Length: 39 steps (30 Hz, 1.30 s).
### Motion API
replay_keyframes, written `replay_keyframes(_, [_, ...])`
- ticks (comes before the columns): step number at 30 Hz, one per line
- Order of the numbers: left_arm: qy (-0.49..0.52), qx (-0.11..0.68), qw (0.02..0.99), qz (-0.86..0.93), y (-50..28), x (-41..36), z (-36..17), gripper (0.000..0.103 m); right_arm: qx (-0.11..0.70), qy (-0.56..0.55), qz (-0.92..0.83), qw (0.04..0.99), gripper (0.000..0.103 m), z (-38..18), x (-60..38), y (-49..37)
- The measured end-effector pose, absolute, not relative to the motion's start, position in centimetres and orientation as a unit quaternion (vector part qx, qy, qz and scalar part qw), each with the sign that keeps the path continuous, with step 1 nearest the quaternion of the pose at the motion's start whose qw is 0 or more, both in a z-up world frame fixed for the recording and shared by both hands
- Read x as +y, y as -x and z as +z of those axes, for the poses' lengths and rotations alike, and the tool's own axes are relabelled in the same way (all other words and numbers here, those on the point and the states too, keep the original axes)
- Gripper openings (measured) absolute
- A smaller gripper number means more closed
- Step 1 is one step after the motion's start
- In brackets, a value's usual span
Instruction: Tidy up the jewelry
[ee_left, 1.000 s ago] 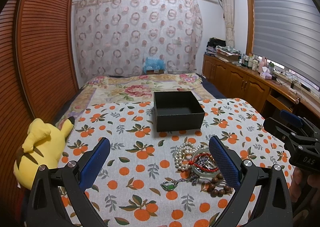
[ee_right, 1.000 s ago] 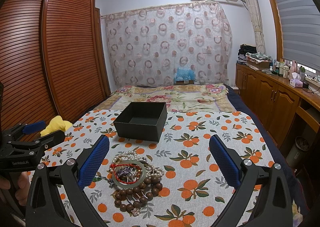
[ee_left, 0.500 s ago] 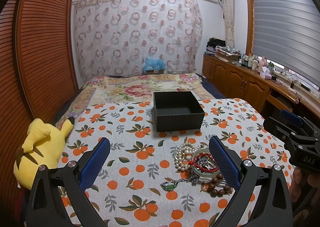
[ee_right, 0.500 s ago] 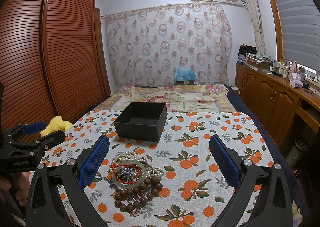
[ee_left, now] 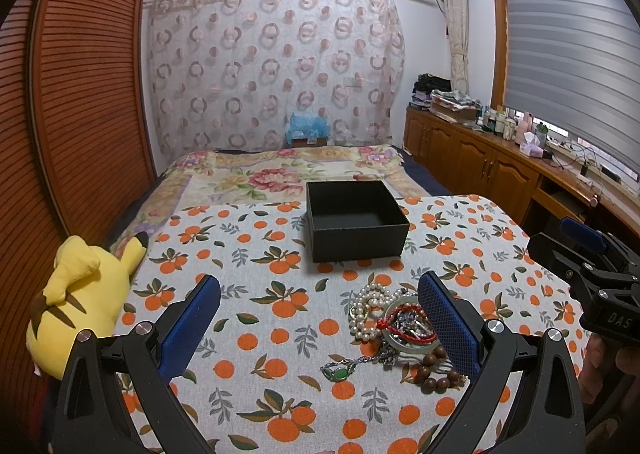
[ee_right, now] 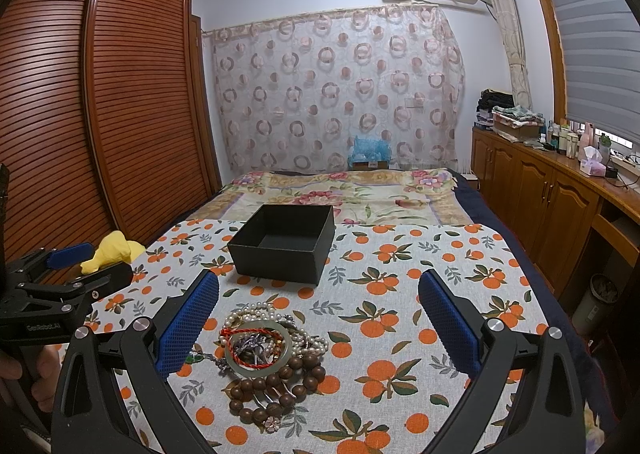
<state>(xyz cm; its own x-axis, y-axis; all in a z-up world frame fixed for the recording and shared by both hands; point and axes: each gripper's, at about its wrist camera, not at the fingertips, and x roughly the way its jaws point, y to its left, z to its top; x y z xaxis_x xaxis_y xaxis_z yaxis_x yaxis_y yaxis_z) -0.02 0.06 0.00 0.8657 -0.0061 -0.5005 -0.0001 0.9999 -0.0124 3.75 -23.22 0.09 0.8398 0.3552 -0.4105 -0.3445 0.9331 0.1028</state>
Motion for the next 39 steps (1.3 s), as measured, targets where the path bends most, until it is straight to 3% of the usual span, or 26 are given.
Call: replay_keyframes(39, [0.012, 0.360, 0.932, -0.043, -2.7, 1.4, -5.7, 0.095, 0.273, 0.011, 0.210, 0.939, 0.101, -4.6, -23.3, -5.2])
